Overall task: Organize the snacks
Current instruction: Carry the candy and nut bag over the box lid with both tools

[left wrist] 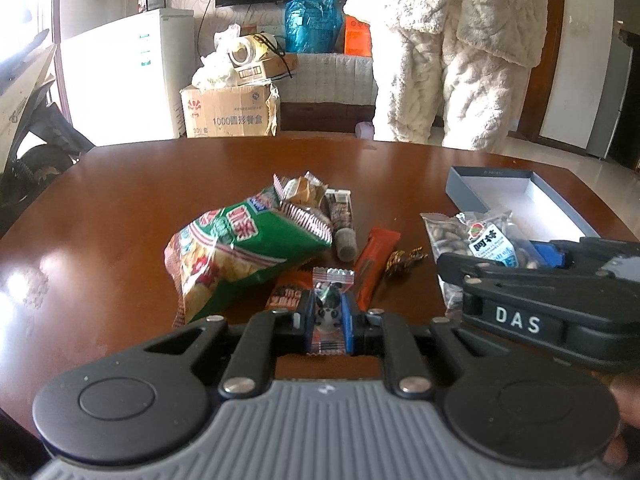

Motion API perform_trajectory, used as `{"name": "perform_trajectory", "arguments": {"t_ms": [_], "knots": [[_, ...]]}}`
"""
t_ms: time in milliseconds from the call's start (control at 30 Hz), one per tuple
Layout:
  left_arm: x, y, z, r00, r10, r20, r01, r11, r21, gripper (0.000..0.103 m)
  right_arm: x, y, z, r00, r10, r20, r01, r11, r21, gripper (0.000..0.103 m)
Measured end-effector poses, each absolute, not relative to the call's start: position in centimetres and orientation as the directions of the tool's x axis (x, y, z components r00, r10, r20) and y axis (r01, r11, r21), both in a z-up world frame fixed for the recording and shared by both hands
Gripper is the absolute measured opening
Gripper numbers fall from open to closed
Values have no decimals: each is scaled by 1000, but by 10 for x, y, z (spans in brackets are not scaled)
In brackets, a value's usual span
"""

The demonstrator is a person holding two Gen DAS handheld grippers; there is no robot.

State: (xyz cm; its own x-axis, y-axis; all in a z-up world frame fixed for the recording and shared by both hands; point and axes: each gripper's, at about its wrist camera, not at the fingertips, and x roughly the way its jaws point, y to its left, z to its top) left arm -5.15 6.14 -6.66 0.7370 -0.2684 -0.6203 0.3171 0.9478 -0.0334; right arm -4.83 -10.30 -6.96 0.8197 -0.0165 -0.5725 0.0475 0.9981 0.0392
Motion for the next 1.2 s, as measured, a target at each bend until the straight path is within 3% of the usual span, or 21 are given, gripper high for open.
{"name": "perform_trajectory", "arguments": {"t_ms": [733, 1200], "knots": [[-45, -16, -24, 731, -369, -574, 438, 899, -20, 11, -74, -170, -34, 842, -142, -521, 174, 985, 13, 54], [-50, -104, -13, 688, -456, -565, 563, 827, 18, 11, -95, -239, -34, 806, -258, -533, 305, 952, 1, 54]]}}
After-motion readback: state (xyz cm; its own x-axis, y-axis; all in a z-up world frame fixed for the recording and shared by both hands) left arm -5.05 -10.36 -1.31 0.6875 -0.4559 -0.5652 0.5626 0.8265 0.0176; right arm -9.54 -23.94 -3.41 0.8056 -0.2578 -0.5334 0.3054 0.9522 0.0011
